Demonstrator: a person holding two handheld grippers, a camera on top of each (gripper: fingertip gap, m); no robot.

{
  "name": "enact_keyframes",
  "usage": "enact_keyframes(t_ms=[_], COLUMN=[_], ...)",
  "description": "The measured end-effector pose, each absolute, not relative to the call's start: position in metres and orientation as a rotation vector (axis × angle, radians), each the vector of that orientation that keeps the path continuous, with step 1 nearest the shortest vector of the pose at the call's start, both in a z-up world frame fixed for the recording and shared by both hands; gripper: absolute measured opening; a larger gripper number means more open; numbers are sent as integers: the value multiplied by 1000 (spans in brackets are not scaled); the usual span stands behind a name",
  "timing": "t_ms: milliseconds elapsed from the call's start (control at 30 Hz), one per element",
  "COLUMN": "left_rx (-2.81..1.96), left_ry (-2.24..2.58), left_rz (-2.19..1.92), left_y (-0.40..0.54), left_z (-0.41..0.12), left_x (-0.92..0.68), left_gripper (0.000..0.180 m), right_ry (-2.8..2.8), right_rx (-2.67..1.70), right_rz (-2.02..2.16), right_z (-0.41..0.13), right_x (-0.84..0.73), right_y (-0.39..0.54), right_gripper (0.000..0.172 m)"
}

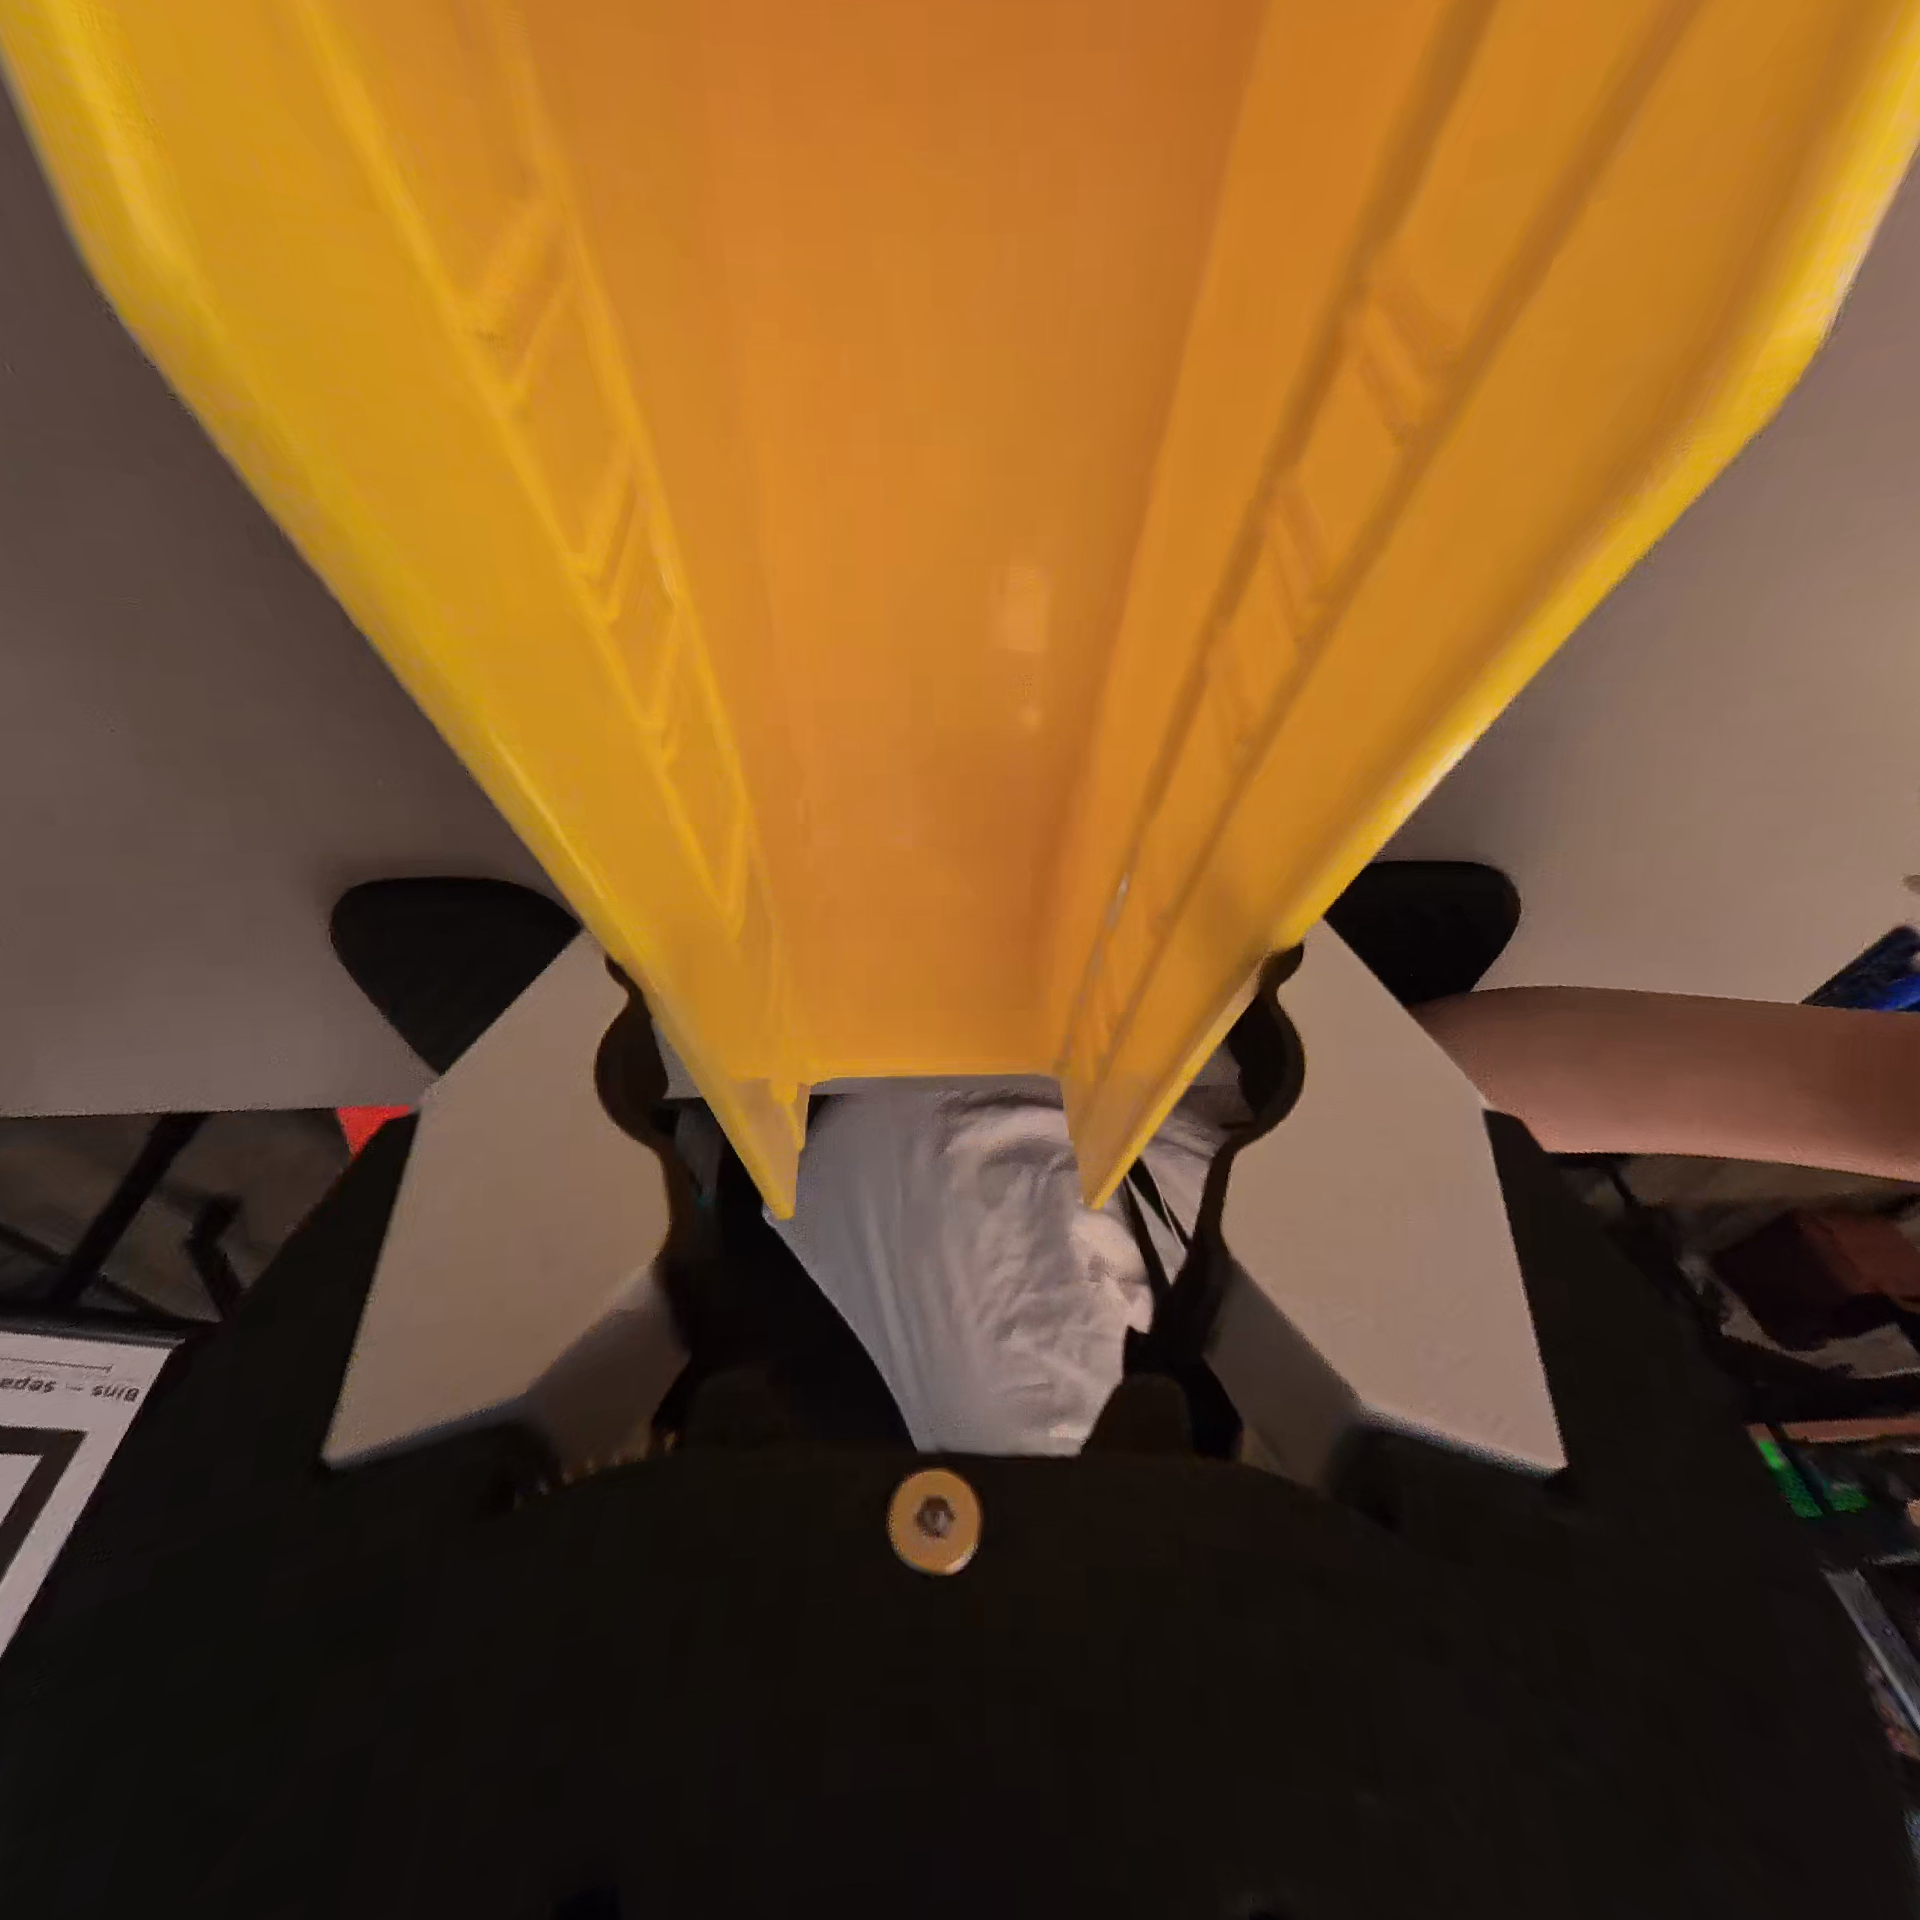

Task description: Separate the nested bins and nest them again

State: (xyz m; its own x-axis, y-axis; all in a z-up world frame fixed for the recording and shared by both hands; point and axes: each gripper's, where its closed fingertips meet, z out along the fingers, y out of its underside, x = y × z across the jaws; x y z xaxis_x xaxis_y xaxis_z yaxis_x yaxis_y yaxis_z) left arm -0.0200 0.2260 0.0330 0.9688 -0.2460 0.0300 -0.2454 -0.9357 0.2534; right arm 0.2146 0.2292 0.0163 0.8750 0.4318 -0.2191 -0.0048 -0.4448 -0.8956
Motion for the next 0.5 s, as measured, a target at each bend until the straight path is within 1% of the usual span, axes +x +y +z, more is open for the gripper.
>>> enact_keyframes(t_ms=[500], left_rx=[2824], left_ry=[-362], left_rz=[-53], left_y=[238], left_z=[-10], left_x=[-13], left_gripper=[119], right_ry=[-316], right_rx=[-1993], right_rz=[512], right_z=[13], right_x=[214], right_y=[232], right_gripper=[117])
